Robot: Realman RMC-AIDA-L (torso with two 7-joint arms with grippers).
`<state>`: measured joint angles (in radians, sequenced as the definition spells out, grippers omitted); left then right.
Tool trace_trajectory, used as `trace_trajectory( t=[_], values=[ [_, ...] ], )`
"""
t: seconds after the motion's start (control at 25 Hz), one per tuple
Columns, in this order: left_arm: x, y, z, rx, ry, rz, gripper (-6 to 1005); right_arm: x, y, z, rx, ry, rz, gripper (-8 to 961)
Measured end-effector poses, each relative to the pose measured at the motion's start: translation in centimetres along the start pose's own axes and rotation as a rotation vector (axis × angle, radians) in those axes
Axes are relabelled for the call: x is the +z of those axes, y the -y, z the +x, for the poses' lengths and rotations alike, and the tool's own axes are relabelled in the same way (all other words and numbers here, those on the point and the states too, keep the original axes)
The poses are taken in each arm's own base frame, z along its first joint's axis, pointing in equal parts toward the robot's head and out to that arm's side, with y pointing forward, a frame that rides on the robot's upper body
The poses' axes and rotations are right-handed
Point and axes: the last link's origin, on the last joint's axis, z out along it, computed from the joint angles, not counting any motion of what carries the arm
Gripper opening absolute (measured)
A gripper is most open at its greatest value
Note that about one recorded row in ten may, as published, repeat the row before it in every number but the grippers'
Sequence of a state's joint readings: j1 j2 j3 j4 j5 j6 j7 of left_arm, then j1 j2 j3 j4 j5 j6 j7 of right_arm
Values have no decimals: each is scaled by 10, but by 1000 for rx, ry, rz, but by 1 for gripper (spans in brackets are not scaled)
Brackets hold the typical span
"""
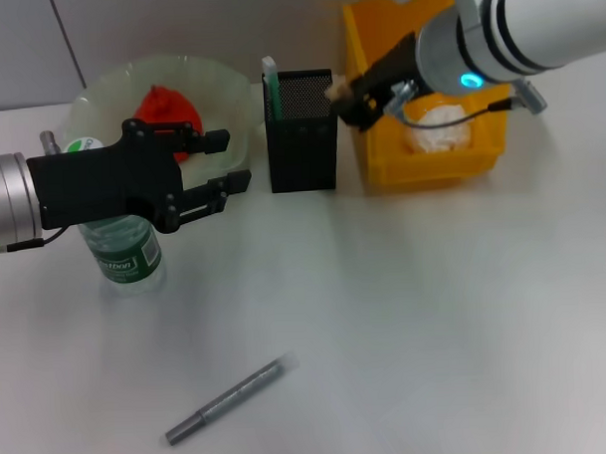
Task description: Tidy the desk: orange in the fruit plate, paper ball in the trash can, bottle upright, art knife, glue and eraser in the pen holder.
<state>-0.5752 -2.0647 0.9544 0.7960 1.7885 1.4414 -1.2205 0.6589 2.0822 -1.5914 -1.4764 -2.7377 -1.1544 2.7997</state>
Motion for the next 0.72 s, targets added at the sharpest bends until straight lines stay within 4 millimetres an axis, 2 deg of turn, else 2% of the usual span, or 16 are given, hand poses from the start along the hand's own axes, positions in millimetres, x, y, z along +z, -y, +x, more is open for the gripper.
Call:
trace_trajectory(
  t=[0.4,0.72],
  values=[
    [3,1,0,6,7,1,463,16,14,-10,25,153,62,254],
    [3,1,0,8,9,-2,463,38,18,-11,79,222,-31,253]
  ],
)
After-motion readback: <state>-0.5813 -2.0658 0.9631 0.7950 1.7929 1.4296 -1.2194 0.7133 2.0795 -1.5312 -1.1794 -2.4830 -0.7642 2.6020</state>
